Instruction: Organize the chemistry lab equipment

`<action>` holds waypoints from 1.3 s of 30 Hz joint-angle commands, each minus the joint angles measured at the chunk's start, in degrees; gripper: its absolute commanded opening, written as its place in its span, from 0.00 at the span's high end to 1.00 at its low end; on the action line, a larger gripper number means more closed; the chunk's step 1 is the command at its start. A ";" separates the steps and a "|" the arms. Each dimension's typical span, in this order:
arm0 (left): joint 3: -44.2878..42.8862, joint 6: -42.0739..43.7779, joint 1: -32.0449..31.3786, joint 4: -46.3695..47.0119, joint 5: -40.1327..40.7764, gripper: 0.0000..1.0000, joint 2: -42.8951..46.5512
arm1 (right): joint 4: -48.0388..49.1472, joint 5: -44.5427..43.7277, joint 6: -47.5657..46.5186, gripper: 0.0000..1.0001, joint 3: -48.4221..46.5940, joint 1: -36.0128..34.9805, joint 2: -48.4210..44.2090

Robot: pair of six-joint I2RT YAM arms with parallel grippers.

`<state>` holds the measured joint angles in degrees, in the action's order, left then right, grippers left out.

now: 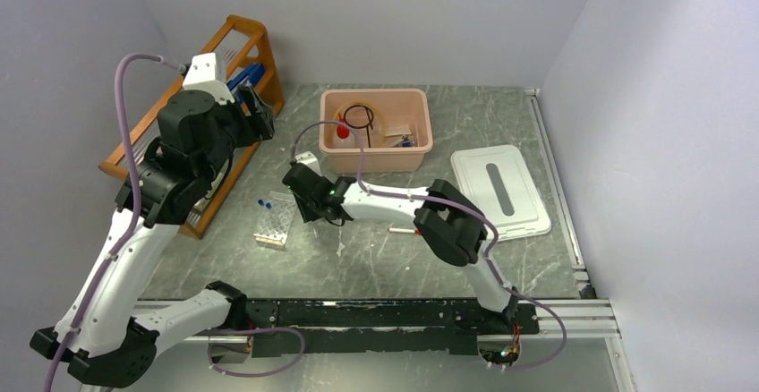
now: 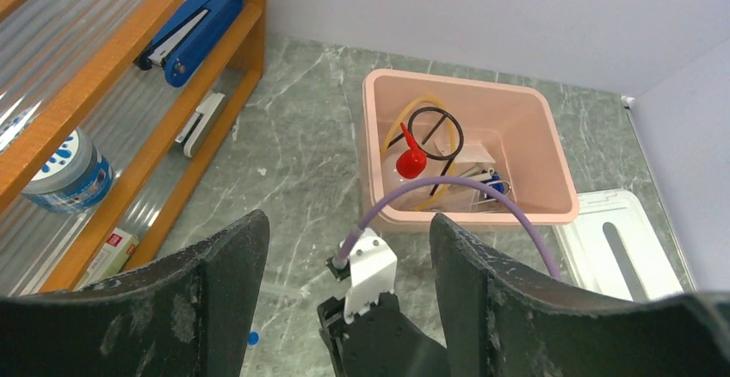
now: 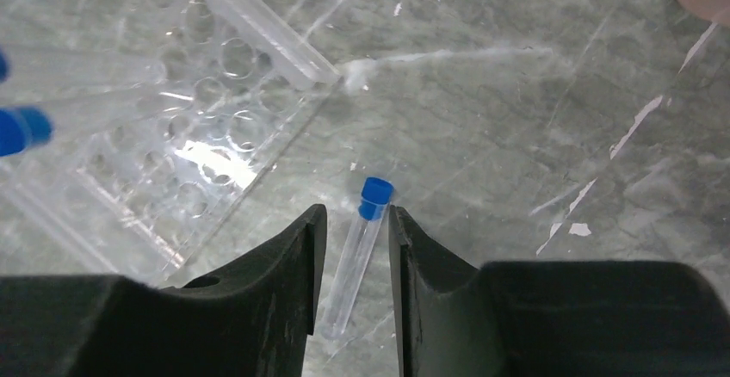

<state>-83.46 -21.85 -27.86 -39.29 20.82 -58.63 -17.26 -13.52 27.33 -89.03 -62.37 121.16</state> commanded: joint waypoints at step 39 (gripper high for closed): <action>13.55 -6.87 -0.18 10.80 -23.37 0.10 1.94 | 16.90 -6.34 1.76 0.88 12.38 5.70 -29.90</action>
<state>-72.25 -27.97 -27.86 -36.58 7.84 -57.71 -7.40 -21.23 27.99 -79.05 -58.85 95.15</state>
